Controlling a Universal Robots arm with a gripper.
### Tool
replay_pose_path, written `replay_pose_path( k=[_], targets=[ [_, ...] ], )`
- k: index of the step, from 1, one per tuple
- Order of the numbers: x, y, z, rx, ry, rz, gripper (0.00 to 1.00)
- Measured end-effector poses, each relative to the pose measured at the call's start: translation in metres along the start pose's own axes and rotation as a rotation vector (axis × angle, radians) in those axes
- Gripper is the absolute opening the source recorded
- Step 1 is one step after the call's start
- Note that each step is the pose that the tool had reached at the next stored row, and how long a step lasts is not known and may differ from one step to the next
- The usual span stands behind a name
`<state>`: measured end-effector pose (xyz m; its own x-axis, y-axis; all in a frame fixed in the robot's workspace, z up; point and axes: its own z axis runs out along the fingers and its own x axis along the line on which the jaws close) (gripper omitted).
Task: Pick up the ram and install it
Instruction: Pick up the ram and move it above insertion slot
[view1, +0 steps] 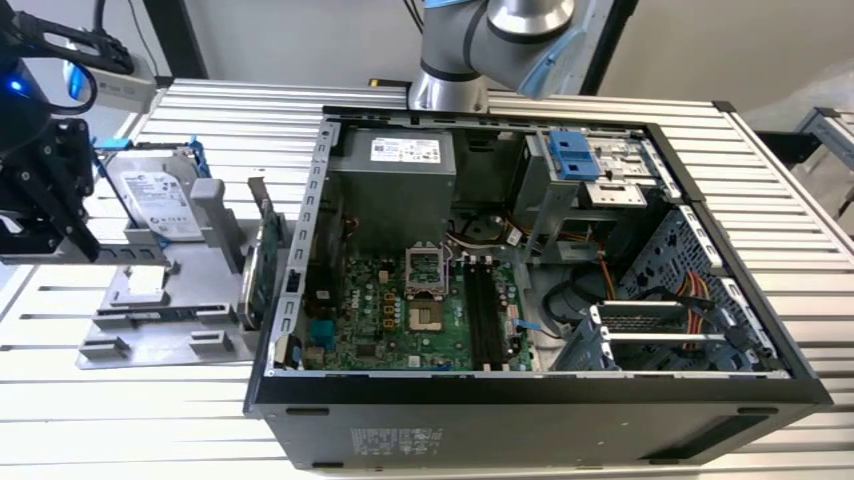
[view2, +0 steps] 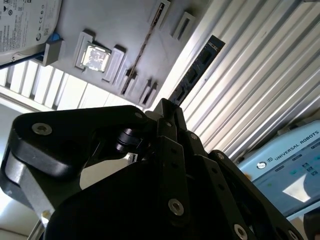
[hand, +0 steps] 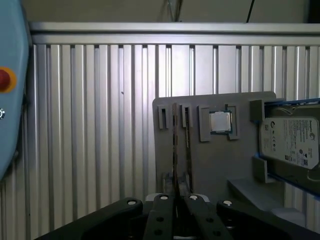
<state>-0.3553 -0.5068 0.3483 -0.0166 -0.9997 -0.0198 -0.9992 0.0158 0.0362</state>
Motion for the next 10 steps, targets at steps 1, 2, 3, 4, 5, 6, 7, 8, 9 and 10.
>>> replay_pose_path(
  k=[1,2,3,4,5,6,7,8,9,10],
  targets=[
    [0.0000,0.0000,-0.0008,0.0000,0.0001,0.000,0.00],
    [0.0000,0.0000,-0.0017,0.0001,-0.0001,0.000,0.00],
    [0.0000,0.0000,-0.0026,0.0000,0.0000,0.000,0.00],
    [0.0000,0.0001,-0.0036,0.0000,0.0001,0.000,0.00],
    [-0.0001,0.0001,-0.0045,0.0001,0.0000,0.000,0.00],
    [-0.0001,0.0002,-0.0055,0.0000,0.0000,0.000,0.00],
    [-0.0001,0.0002,-0.0065,0.0000,0.0000,0.000,0.00],
    [-0.0002,0.0003,-0.0075,0.0000,0.0000,0.000,0.00],
    [-0.0002,0.0004,-0.0084,0.0000,0.0000,0.000,0.00],
    [-0.0002,0.0004,-0.0095,-0.0001,0.0001,0.000,0.00]
  ],
)
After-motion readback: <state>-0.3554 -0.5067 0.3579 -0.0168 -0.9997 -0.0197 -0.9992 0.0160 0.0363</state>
